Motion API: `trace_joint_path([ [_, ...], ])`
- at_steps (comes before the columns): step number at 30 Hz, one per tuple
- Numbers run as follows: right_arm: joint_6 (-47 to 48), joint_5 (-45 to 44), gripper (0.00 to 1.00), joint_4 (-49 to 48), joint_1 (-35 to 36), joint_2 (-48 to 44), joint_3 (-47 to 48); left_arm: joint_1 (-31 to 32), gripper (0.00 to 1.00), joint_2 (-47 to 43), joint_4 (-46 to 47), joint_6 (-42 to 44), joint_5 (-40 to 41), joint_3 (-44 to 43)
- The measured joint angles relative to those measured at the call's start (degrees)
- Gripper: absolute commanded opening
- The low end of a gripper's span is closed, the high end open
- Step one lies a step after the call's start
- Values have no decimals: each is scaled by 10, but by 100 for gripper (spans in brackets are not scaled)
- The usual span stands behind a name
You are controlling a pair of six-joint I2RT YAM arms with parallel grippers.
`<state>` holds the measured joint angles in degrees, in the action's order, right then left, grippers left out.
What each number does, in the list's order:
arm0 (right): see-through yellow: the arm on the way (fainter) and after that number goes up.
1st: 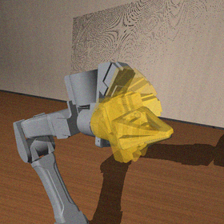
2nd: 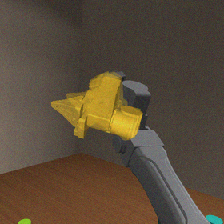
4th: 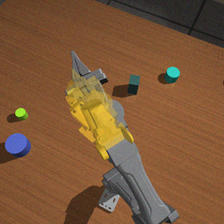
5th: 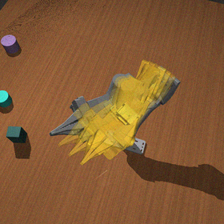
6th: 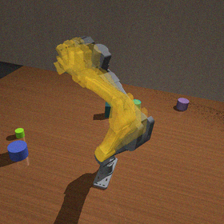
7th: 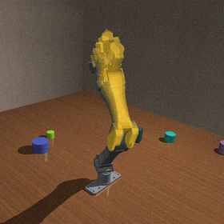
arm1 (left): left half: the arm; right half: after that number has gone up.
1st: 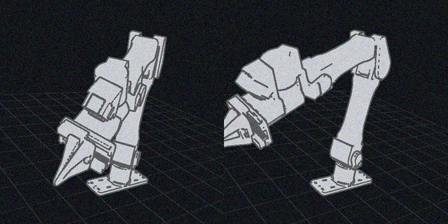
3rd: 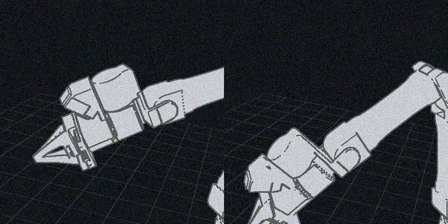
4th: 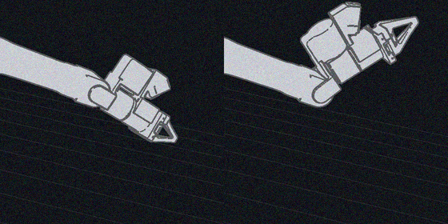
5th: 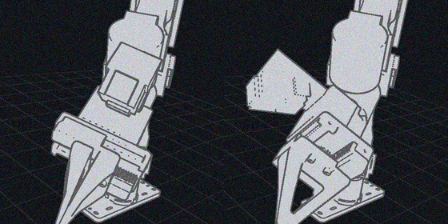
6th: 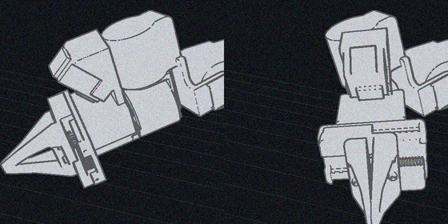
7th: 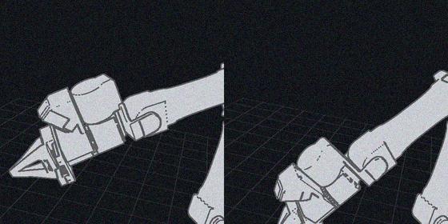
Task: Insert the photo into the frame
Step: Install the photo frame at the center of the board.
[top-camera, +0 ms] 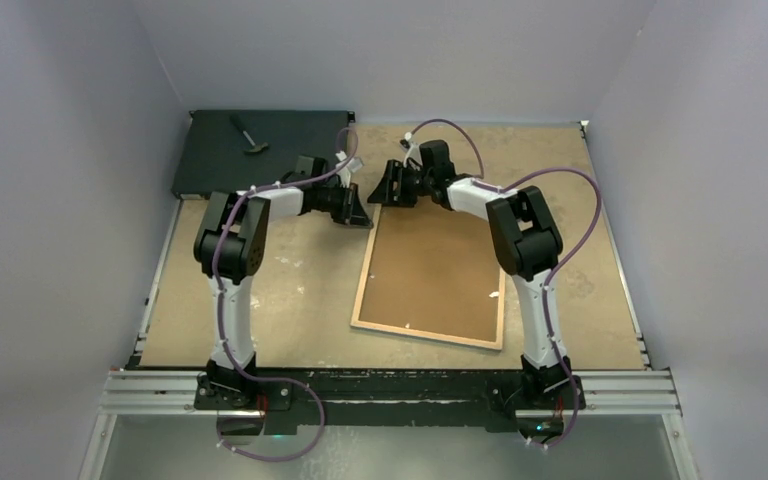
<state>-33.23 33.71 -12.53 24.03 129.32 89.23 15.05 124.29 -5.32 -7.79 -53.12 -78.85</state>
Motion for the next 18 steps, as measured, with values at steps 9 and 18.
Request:
trace_joint_path([
  [9,11,50,63,19,9,-4,-17,19,0,-50,-13,18,-12,76],
  [18,29,66,64,25,-2,-21,-29,28,7,-86,-63,21,-12,104],
])
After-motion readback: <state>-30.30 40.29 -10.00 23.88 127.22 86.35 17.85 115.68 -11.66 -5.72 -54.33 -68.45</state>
